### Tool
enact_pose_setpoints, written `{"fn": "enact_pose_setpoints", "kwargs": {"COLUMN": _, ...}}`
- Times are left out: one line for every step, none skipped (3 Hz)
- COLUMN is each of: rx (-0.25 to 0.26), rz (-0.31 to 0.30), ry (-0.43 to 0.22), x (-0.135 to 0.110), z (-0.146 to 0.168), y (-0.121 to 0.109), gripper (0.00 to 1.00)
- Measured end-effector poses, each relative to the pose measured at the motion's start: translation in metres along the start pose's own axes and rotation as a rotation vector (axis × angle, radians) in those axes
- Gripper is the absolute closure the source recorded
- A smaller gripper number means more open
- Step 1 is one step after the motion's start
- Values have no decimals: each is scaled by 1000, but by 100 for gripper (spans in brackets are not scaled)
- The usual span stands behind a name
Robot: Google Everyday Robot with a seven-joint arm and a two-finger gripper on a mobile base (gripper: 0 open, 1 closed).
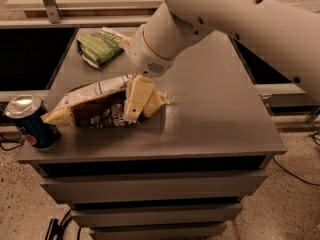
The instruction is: Move brown chip bag near pepsi can
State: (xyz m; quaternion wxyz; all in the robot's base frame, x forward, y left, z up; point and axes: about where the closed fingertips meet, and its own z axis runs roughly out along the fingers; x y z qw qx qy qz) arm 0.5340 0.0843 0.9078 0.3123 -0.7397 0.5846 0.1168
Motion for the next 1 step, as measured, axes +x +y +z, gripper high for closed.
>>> {"fn": "enact_pose_setpoints", "kwargs": {"rx": -16, "rz": -22, "ry": -13, "x": 0, "z": -26, "y": 11, "gripper": 0}}
